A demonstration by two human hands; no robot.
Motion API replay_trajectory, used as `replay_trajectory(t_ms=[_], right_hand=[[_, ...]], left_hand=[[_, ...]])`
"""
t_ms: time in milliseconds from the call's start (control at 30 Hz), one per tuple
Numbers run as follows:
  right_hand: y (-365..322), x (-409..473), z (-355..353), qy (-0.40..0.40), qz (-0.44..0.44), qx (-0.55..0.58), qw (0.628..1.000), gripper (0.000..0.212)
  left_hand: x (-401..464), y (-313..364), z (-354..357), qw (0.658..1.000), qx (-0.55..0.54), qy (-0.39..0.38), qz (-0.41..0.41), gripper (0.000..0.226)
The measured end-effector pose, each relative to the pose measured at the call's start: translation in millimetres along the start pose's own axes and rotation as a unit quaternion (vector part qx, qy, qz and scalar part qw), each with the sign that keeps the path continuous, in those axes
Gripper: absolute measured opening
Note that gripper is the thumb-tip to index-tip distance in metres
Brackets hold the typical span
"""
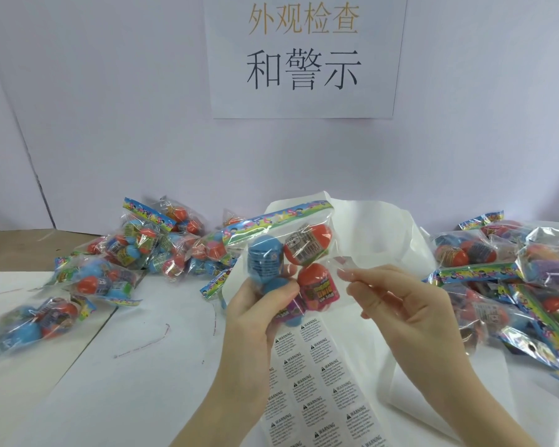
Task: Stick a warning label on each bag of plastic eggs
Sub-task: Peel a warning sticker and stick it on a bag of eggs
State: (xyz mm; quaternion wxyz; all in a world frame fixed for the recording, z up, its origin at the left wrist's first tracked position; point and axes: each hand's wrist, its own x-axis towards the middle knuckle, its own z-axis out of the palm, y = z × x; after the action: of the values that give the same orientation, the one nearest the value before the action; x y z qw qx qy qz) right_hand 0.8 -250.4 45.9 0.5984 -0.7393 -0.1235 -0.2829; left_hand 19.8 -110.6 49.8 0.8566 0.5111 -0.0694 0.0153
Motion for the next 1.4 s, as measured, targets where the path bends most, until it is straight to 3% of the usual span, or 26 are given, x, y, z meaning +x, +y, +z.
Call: replay_trajectory(t_ms=[100, 167, 267, 467, 900, 967, 1100, 1167, 1400], right_hand=[[-3, -1, -1, 0.002, 0.0, 0.004, 1.0, 0.017], [-3, 0, -2, 0.013, 0.011, 0.007, 1.0, 0.016], [-6, 1, -3, 0.008, 0.025, 0.019, 0.999, 0.016], [-14, 4, -9, -0.041, 0.114, 0.145, 0.982, 0.019], [-14, 2, -6, -0.016, 0.054, 0.053, 0.997, 0.018], [-14, 1, -6, -0.006, 0.056, 0.039, 0.998, 0.019], [-12, 2, -6, 0.018, 0.067, 0.032, 0.997, 0.025], [-12, 2, -6, 0.022, 0.072, 0.042, 0.996, 0.026], [-11, 2, -7, -0.033, 0.111, 0.143, 0.983, 0.016]], left_hand=[[1, 0, -2, 1.0, 0.016, -0.018, 0.003, 0.032], [2, -1, -4, 0.999, 0.022, -0.035, 0.002, 0.018], [2, 0, -5, 0.997, 0.045, -0.069, -0.007, 0.027], [3, 5, -5, 0.997, 0.058, -0.05, -0.026, 0.008], [3, 5, -4, 0.995, 0.092, -0.046, 0.007, 0.009], [3, 5, -5, 0.995, 0.091, -0.041, 0.008, 0.017], [3, 4, -4, 0.993, 0.109, -0.031, 0.018, 0.053], [3, 4, -3, 0.994, 0.106, -0.028, 0.019, 0.056], [3, 6, -5, 0.995, 0.083, -0.051, -0.002, 0.031]])
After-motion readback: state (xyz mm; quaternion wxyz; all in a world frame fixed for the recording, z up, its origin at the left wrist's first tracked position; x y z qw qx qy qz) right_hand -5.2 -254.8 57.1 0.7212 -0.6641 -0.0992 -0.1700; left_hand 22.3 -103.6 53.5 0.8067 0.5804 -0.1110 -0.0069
